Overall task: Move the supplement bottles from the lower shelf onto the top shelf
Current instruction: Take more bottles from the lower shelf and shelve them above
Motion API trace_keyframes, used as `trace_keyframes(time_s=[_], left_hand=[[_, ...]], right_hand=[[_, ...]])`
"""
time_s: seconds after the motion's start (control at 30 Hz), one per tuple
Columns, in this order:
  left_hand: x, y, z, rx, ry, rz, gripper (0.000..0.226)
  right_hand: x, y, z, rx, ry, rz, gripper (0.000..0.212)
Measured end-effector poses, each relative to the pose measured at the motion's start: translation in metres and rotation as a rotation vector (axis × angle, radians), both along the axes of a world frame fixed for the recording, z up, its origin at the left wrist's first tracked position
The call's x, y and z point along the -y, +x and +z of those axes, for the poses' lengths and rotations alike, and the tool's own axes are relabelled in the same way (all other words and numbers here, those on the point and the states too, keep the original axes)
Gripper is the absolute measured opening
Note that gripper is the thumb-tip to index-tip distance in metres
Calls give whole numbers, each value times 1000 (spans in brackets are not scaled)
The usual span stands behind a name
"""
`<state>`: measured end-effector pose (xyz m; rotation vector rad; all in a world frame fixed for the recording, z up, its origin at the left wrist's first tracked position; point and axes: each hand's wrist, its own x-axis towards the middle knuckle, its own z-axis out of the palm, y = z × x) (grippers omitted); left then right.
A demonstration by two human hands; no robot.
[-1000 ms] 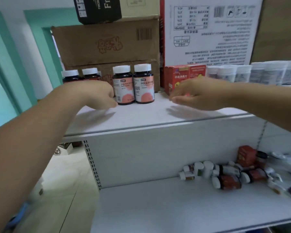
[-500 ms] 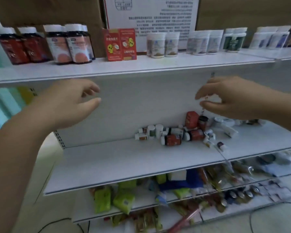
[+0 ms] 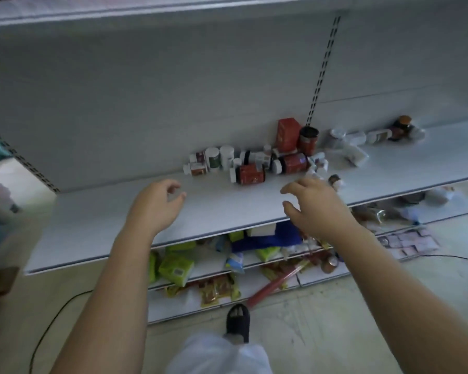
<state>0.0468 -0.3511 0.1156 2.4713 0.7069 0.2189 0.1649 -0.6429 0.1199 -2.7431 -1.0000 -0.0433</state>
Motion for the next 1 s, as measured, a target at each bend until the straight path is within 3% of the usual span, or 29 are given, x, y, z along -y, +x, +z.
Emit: trace_keyframes(time_s=[0.27,0.37,0.5,0.57,0.73,0.8,0.9,1.0], left_hand=[[-43,97,-76,-81,-117,17,46],[-64,136,-98,-97,-189,76,48],[-78,183,-119,-28,-329,177,21],[-88,200,-137,-10,-425,260,36],[-121,227,-194,57,-490,434,110],[-117,229,-196,10,-499,498,121],[-92,229,-183,1,-472,534,104],[-69,224,-183,216,-505,570,69]], right_hand=[[-87,82,-75,-237,135,-129,47],[-116,117,-97,-227,127,-118,54],[-145,152,-122,-179,1,-52,63],[-150,160,-135,-153,-72,-39,71],[-146,161,-160,-5,-2,-62,66],[-144,159,-163,-10,-3,-63,65],[-138,153,-163,-125,-19,-63,66],[-123,147,-153,-525,201,-226,62]])
